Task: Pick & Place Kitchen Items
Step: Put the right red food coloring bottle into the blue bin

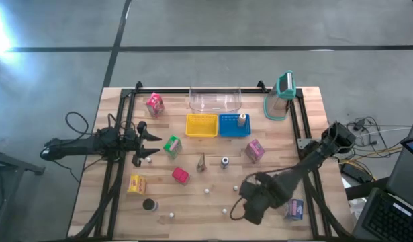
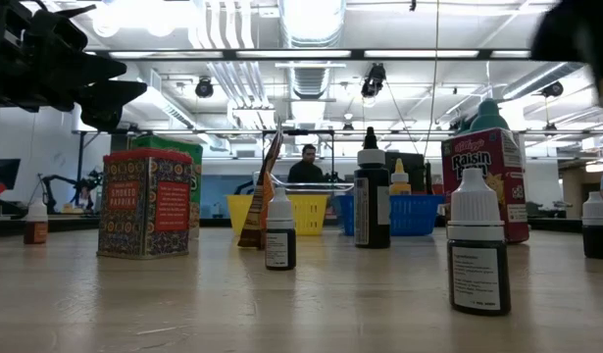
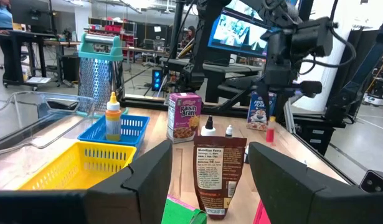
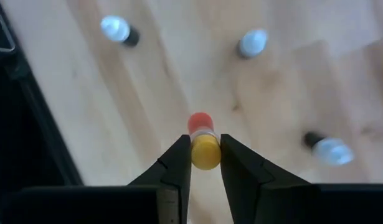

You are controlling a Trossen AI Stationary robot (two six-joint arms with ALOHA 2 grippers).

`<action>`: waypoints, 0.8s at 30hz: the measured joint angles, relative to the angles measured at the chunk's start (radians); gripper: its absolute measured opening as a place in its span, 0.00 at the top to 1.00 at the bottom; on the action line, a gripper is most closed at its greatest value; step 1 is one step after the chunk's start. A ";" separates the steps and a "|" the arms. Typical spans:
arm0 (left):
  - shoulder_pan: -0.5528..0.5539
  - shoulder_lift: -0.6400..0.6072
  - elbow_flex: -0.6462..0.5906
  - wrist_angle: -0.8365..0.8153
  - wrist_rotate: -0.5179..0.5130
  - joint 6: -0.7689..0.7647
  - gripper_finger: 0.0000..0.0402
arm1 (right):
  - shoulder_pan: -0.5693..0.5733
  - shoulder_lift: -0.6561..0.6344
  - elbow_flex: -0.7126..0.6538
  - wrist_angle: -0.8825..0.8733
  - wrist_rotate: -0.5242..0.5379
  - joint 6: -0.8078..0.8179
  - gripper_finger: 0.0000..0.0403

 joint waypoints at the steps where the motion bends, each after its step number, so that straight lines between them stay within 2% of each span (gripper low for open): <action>1: 0.000 0.000 0.000 0.000 0.000 0.000 0.46 | -0.017 0.000 0.016 -0.025 0.001 -0.030 0.85; 9: 0.000 0.000 0.000 0.000 0.000 0.000 0.46 | -0.191 0.000 0.129 -0.190 0.019 -0.251 0.81; 12: 0.000 0.000 0.000 0.000 0.000 0.000 0.46 | -0.259 -0.004 0.161 -0.231 0.019 -0.348 0.83; 17: 0.000 0.000 0.000 0.000 0.000 0.000 0.46 | -0.383 -0.049 0.179 -0.241 0.024 -0.471 0.85; 24: 0.000 0.000 0.000 0.000 0.000 0.003 0.46 | -0.578 -0.127 0.179 -0.234 0.027 -0.596 0.82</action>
